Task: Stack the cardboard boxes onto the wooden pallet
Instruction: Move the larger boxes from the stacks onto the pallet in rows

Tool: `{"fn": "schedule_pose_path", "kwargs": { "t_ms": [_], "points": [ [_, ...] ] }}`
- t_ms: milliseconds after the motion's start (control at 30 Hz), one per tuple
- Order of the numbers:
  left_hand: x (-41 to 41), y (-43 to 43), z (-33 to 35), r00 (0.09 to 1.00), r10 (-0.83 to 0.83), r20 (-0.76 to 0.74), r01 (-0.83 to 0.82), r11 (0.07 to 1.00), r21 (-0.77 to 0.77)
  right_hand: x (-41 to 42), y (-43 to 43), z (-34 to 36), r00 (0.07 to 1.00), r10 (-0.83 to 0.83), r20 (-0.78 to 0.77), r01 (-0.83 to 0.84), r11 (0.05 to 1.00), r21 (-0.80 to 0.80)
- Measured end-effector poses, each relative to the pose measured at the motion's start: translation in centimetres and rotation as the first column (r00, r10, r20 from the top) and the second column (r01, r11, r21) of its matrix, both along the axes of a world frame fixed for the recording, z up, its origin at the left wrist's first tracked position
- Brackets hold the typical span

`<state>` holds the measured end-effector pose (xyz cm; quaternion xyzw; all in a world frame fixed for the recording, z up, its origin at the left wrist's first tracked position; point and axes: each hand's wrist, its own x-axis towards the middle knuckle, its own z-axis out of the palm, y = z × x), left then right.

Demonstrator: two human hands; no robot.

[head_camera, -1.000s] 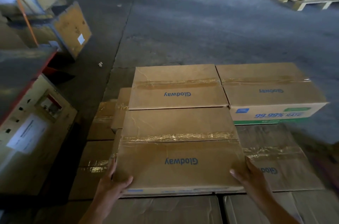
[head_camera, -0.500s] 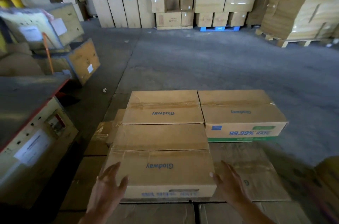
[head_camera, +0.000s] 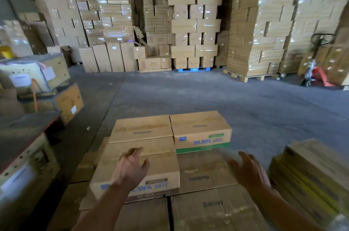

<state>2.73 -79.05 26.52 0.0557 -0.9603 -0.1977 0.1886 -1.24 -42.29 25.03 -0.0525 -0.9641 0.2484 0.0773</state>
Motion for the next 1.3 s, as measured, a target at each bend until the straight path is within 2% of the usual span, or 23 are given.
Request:
{"fn": "schedule_pose_path", "kwargs": {
  "t_ms": [133,367,533,700,933,1100,1300],
  "points": [
    [2.0,4.2,2.5,0.999,-0.021,-0.027,0.022,0.999,0.044,3.9,5.9,3.2,0.994,-0.109,0.009,0.109,0.994,0.019],
    [0.3,14.6,7.2,0.985,-0.122,-0.120,0.115,0.991,-0.063,6.8,14.7,7.5,0.980,-0.188,-0.069,0.184,0.981,-0.053],
    [-4.7,26.0,9.2,0.971,-0.194,-0.140,0.185,0.980,-0.076,4.6,24.3,7.8,0.964,-0.230,-0.132,0.229,0.973,-0.022],
    [-10.7,40.6,8.1,0.945,-0.272,-0.180,0.276,0.961,-0.004,1.5,36.9,7.0,0.930,-0.328,-0.168,0.323,0.945,-0.059],
    [-16.5,59.3,4.9,0.899,-0.438,-0.029,0.439,0.898,0.038,-1.3,53.0,4.7,0.891,-0.453,-0.042,0.452,0.892,-0.029],
    [-20.8,67.3,3.7,0.859,-0.507,0.070,0.503,0.861,0.069,-3.6,59.6,1.4,0.851,-0.525,0.022,0.525,0.849,-0.054],
    [-29.0,75.0,-0.5,0.800,-0.584,0.140,0.586,0.810,0.026,-7.5,64.4,-4.2,0.797,-0.592,0.119,0.601,0.797,-0.062]
  ]
}}
